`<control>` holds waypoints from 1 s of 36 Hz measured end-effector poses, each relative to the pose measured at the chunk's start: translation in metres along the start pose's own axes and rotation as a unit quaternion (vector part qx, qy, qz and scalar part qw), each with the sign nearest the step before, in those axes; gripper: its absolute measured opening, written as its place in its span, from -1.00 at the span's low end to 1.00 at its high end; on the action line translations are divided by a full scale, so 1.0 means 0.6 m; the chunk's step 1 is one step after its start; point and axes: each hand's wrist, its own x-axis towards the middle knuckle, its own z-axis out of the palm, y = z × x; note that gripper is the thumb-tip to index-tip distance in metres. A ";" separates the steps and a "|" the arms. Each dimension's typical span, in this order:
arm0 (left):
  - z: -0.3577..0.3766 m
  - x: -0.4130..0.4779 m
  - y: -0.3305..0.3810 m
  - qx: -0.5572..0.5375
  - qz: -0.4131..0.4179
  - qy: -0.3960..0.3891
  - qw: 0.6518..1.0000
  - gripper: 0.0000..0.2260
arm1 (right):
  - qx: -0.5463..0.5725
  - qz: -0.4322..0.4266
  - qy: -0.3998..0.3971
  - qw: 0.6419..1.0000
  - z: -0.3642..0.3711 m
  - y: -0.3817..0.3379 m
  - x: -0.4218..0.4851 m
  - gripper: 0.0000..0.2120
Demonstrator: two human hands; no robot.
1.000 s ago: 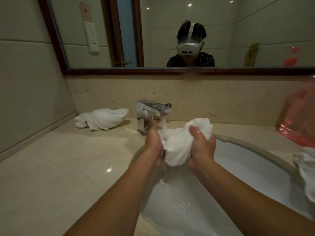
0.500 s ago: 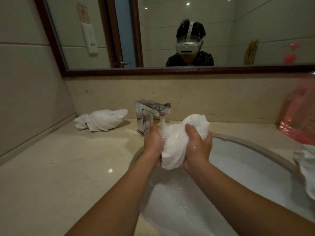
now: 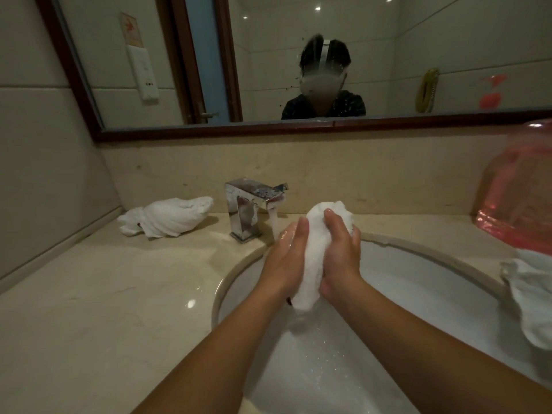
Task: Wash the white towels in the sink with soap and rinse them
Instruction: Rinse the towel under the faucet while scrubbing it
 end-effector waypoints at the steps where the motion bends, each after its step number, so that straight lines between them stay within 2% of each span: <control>1: -0.001 0.003 -0.004 -0.002 0.009 0.014 1.000 -0.27 | -0.009 -0.004 -0.014 1.000 0.003 0.001 -0.001 -0.56; 4: -0.008 0.006 -0.005 0.010 0.029 0.053 0.998 -0.39 | -0.029 -0.004 -0.041 0.999 0.008 0.000 -0.009 -0.65; 8: -0.013 0.008 -0.008 0.041 0.018 0.094 0.995 -0.30 | -0.066 -0.004 -0.011 0.998 0.008 0.011 -0.016 -0.63; 13: -0.021 0.008 -0.007 0.067 -0.007 0.132 0.989 -0.42 | -0.088 -0.004 0.025 0.996 0.001 0.021 -0.012 -0.71; 23: -0.031 0.016 -0.003 0.058 -0.036 0.163 0.984 -0.39 | -0.119 0.071 -0.012 0.990 0.000 0.003 -0.001 -0.84; 27: -0.035 0.025 -0.013 0.025 -0.095 0.176 0.979 -0.41 | -0.147 0.090 -0.029 0.985 0.000 0.016 0.003 -0.69; 30: -0.046 0.030 -0.019 0.015 -0.132 0.204 0.970 -0.32 | -0.189 0.110 -0.036 0.975 0.014 0.037 0.012 -0.37; 31: -0.050 0.030 -0.021 0.023 -0.121 0.217 0.968 -0.33 | -0.205 0.118 -0.021 0.971 0.015 0.042 0.016 -0.33; 33: -0.057 0.026 -0.020 0.060 -0.069 0.246 0.965 -0.38 | -0.226 0.121 -0.015 0.966 0.009 0.040 0.020 -0.47; 35: -0.062 0.017 -0.019 0.104 -0.001 0.271 0.957 -0.39 | -0.212 0.151 -0.067 0.963 -0.001 0.041 0.028 -0.52; 36: -0.064 0.015 -0.022 0.115 0.027 0.281 0.953 -0.38 | -0.174 0.187 -0.103 0.961 -0.004 0.044 0.030 -0.44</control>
